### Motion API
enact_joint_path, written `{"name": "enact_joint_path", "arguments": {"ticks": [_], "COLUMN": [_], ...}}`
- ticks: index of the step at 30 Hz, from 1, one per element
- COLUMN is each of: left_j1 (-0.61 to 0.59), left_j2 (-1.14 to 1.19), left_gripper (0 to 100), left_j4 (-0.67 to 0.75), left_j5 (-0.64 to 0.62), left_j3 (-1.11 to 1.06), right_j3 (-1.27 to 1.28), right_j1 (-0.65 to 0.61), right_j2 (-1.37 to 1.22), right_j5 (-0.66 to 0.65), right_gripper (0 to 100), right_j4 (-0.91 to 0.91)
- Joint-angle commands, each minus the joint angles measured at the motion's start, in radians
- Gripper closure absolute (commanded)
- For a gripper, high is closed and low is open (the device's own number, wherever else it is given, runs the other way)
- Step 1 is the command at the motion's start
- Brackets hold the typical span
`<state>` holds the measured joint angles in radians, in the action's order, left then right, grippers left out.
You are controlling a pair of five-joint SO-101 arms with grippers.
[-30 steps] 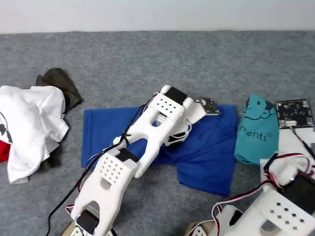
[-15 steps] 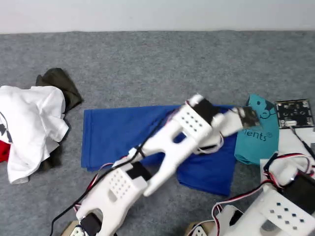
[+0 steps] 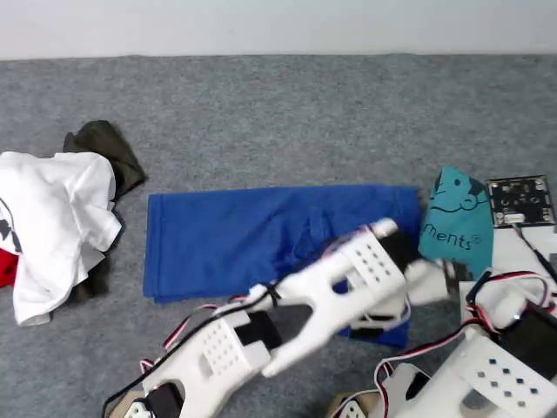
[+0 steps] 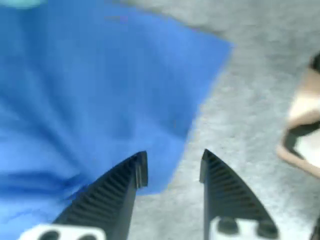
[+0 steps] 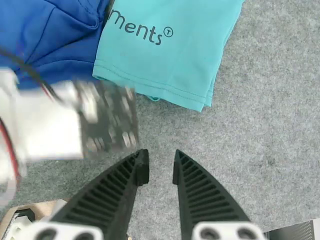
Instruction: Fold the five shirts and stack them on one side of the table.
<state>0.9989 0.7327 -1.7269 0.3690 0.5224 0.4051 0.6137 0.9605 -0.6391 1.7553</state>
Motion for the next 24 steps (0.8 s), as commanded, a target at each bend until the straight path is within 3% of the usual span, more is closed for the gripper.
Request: {"name": "enact_joint_path", "arguments": {"ticks": [1, 7, 13, 21, 24], "left_j1": [0.044, -0.002, -0.041, 0.011, 0.026], "left_j2": [-0.063, -0.018, 0.051, 0.052, 0.041], "left_gripper": [82, 82, 83, 98, 100], "left_j4": [0.009, 0.129, 0.144, 0.135, 0.092], "left_j5": [-0.038, -0.041, -0.041, -0.002, -0.002], "left_j3": [-0.018, -0.067, -0.044, -0.044, -0.005], "right_j3": [-0.005, -0.005, -0.005, -0.005, -0.005], "right_j1": [0.012, 0.012, 0.012, 0.01, 0.012], "right_j2": [0.004, 0.004, 0.004, 0.004, 0.004], "right_j5": [0.009, 0.009, 0.008, 0.005, 0.005], "right_gripper": [90.5, 90.5, 90.5, 90.5, 90.5], "right_j4": [0.036, 0.036, 0.036, 0.035, 0.035]}}
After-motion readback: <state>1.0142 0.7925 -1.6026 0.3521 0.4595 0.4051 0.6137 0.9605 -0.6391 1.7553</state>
